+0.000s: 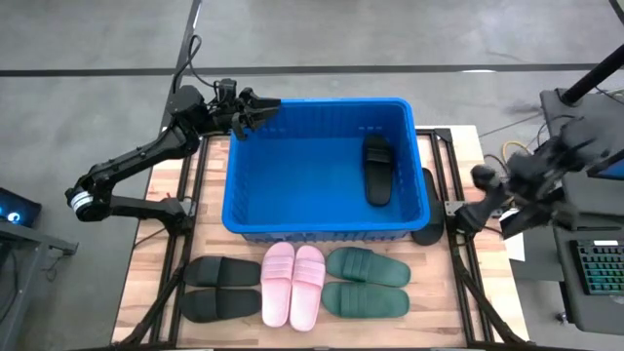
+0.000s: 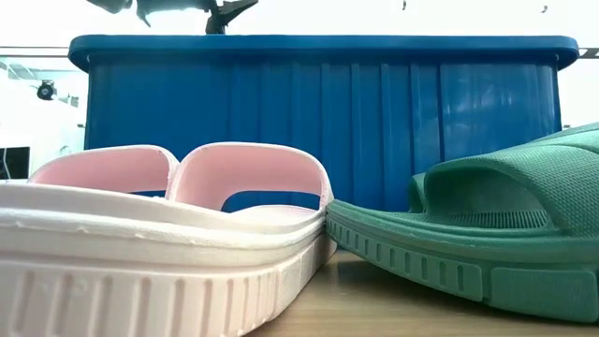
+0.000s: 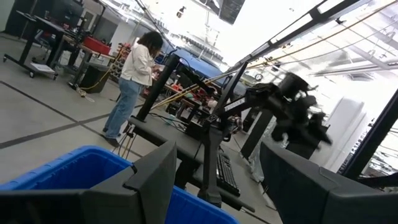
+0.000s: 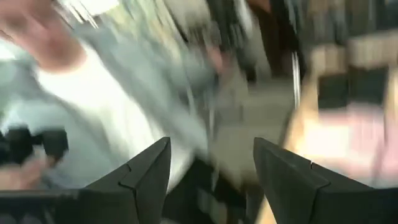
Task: Pick and place slides into bin
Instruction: Put the black slide into the blue bin
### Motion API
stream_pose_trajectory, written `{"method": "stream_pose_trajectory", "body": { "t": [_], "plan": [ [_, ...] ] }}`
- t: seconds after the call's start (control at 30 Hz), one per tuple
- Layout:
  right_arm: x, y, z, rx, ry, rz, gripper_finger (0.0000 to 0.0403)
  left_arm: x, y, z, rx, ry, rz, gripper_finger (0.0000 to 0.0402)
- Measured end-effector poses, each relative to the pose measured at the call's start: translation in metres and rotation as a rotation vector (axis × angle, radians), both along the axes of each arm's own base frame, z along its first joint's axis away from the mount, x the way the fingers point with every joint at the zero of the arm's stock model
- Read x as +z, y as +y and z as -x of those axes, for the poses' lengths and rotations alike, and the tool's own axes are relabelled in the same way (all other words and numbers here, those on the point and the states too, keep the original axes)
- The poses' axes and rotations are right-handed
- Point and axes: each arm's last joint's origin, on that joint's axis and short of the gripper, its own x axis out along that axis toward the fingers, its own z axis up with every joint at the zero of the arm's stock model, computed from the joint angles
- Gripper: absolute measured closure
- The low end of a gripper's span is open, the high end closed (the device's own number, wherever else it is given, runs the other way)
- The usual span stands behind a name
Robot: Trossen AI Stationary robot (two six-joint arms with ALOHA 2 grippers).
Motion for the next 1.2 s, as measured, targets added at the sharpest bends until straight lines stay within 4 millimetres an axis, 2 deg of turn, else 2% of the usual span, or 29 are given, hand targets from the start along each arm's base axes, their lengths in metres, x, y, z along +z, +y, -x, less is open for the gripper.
{"method": "stream_pose_trajectory", "body": {
  "t": [0.1,0.23,0.3,0.4,0.5,0.63,0.8,0.9,1.1,1.2],
  "plan": [
    [-0.004,-0.002,0.001,-0.032,0.151,0.078,0.0184,0.0,0.0,0.0,0.0,0.0,0.0,0.0185],
    [0.01,-0.018,0.015,-0.229,0.122,0.082,0.0184,0.0,0.0,0.0,0.0,0.0,0.0,0.0185],
    [0.022,-0.025,0.021,-0.31,0.017,0.057,0.0184,0.0,0.0,0.0,0.0,0.0,0.0,0.0185],
    [0.042,-0.025,0.019,-0.305,-0.206,0.072,0.0184,0.0,0.0,0.0,0.0,0.0,0.0,0.0185],
    [0.057,-0.017,0.012,-0.201,-0.377,0.082,0.0184,0.0,0.0,0.0,0.0,0.0,0.0,0.0185],
    [0.068,-0.003,-0.002,-0.072,-0.504,0.057,0.0184,0.0,0.0,0.0,0.0,0.0,0.0,0.0185],
    [0.058,0.019,-0.034,0.027,-0.382,0.089,0.0184,0.0,0.0,0.0,0.0,0.0,0.0,0.0185],
    [0.05,0.026,-0.052,0.017,-0.274,0.163,0.0184,0.0,0.0,0.0,0.002,-0.001,0.0,0.0185],
    [0.047,0.006,-0.064,-0.119,-0.093,0.229,0.0184,0.0,0.0,0.0,0.004,-0.002,0.002,0.0185],
    [0.048,-0.003,-0.071,-0.09,-0.078,0.23,0.0184,0.0,0.0,0.0,0.004,-0.002,0.002,0.0185]
  ]
}}
